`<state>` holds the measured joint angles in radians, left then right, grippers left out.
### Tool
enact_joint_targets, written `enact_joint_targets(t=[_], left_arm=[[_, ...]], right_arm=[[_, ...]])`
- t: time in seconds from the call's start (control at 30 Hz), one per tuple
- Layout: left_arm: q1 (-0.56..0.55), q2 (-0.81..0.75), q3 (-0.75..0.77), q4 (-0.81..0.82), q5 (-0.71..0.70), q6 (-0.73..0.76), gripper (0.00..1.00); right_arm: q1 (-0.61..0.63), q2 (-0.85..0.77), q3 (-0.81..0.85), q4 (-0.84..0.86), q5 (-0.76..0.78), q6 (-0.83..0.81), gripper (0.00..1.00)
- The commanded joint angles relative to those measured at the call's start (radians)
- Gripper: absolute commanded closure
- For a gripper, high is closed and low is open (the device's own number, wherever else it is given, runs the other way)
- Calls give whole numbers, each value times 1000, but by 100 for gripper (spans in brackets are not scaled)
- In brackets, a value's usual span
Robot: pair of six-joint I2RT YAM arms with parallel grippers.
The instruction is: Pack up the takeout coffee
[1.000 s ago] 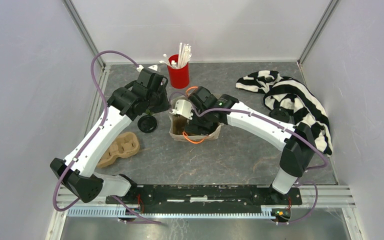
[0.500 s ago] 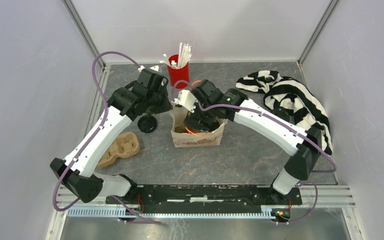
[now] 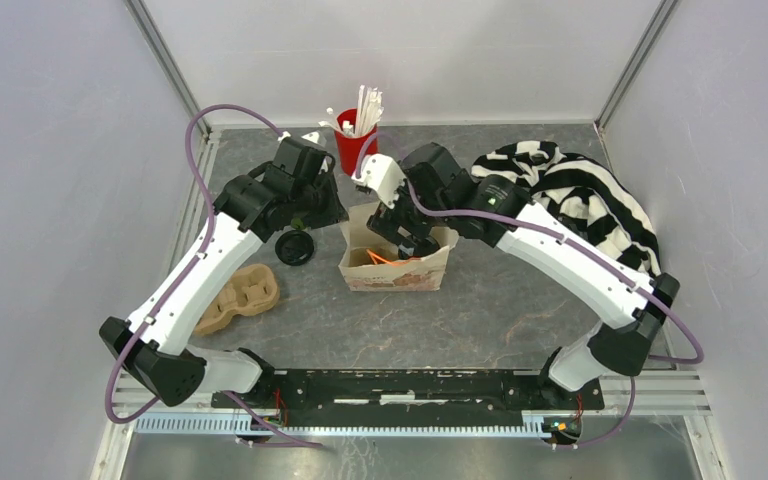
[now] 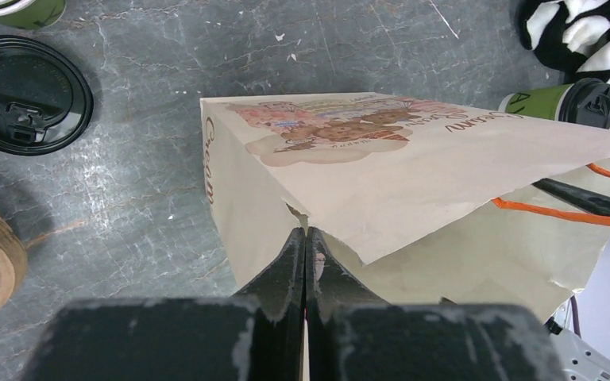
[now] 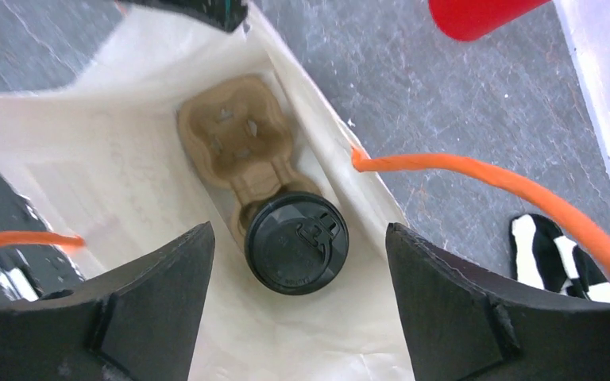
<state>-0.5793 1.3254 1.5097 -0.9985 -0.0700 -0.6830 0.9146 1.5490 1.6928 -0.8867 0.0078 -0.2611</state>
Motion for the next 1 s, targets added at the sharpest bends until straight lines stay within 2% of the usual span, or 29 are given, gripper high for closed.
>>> enact_joint_targets(t=[0.0, 0.17, 0.23, 0.33, 0.4, 0.5, 0.57, 0.63, 0.7, 0.77, 0.87, 0.97], left_arm=[[1, -40, 2, 19, -3, -22, 98], [1, -40, 9, 17, 26, -27, 98], [1, -41, 15, 9, 33, -28, 94], [1, -52, 18, 9, 42, -30, 82], [2, -61, 21, 8, 42, -31, 72], [6, -72, 40, 2, 51, -17, 54], [13, -75, 70, -11, 52, 3, 42], [33, -77, 110, -42, 47, 34, 29], [75, -78, 153, -73, 39, 63, 20], [140, -80, 172, -102, 28, 90, 15], [244, -75, 154, -69, 54, 113, 15], [294, -24, 120, 24, 130, 110, 21]], right_arm=[[1, -97, 69, 105, -34, 106, 13], [1, -129, 160, 101, -40, 166, 9], [1, -142, 190, 90, -34, 183, 8], [1, -181, 203, 91, -1, 210, 6], [1, -217, 204, 89, 74, 234, 2], [0, -275, 189, 62, 246, 294, 2], [-5, -299, 174, -19, 416, 352, 2], [-21, -318, 157, -118, 496, 403, 2], [-47, -345, 100, -201, 537, 465, 2], [-85, -409, -48, -229, 527, 523, 2], [-141, -504, -282, -197, 390, 586, 2], [-184, -566, -482, -151, 221, 644, 2]])
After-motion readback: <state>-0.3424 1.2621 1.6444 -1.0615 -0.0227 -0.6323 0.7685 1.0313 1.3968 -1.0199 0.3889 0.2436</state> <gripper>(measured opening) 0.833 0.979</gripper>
